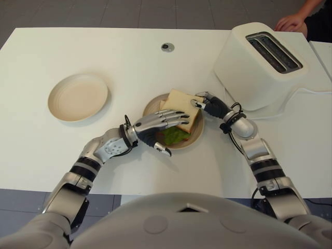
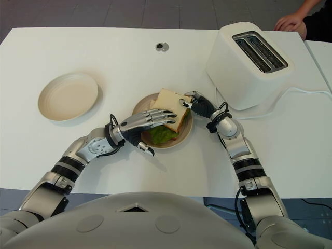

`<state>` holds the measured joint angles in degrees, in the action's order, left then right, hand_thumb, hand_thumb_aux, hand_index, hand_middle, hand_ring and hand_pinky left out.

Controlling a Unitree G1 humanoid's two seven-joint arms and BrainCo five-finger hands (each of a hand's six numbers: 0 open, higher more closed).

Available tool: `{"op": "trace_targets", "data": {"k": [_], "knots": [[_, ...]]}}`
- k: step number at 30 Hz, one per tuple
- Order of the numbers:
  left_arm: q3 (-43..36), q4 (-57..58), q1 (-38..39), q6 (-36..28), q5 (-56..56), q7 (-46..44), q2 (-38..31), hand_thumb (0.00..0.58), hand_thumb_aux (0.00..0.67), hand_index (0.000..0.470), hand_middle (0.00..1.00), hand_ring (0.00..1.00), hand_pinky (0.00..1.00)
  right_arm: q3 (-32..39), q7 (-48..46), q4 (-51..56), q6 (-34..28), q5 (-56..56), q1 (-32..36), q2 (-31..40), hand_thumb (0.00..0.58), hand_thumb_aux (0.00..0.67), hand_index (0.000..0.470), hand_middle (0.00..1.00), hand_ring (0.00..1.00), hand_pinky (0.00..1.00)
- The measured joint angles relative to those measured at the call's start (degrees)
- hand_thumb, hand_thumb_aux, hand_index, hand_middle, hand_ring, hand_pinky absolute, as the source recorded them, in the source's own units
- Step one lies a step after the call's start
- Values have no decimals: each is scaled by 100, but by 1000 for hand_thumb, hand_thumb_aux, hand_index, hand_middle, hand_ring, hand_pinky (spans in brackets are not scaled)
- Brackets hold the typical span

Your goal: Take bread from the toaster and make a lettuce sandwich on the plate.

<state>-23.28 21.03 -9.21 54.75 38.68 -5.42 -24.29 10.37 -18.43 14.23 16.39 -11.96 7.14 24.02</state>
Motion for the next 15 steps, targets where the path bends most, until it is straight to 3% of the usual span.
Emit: {"op": "trace_targets", "data": {"k": [3, 5, 7, 8, 9, 10, 15], "knots": [[-67, -119, 78, -8, -271, -91, -160, 0, 0, 0, 0, 0, 0, -180, 407, -259, 245, -242, -26, -7, 0, 0, 0, 0, 0, 0], [-90, -217, 180, -81, -400, -183, -315, 5, 3, 2, 0, 0, 0, -827, 1398, -773, 524, -670, 69, 117, 0, 0, 0, 0, 0, 0], [-96, -331, 213, -146, -404, -195, -409, 100, 60, 42, 0, 0, 0, -1221, 2012, -1230, 613, -1095, 10, 219, 0, 0, 0, 0, 0, 0], [-84, -397, 243, -189, -403, -195, -438, 108, 66, 46, 0, 0, 0, -1374, 2248, -1475, 657, -1294, -124, 237, 0, 0, 0, 0, 0, 0], [-53, -485, 270, -254, -402, -193, -448, 23, 13, 9, 0, 0, 0, -1469, 2386, -1637, 695, -1411, -270, 241, 0, 0, 0, 0, 0, 0], [-18, -583, 299, -301, -388, -151, -449, 0, 0, 0, 0, 0, 0, -1526, 2458, -1722, 723, -1449, -405, 240, 0, 0, 0, 0, 0, 0], [351, -1288, 484, -374, -945, 222, -201, 0, 0, 0, 0, 0, 0, -1369, 2353, -1748, 830, -1477, -807, 211, 0, 0, 0, 0, 0, 0]]}}
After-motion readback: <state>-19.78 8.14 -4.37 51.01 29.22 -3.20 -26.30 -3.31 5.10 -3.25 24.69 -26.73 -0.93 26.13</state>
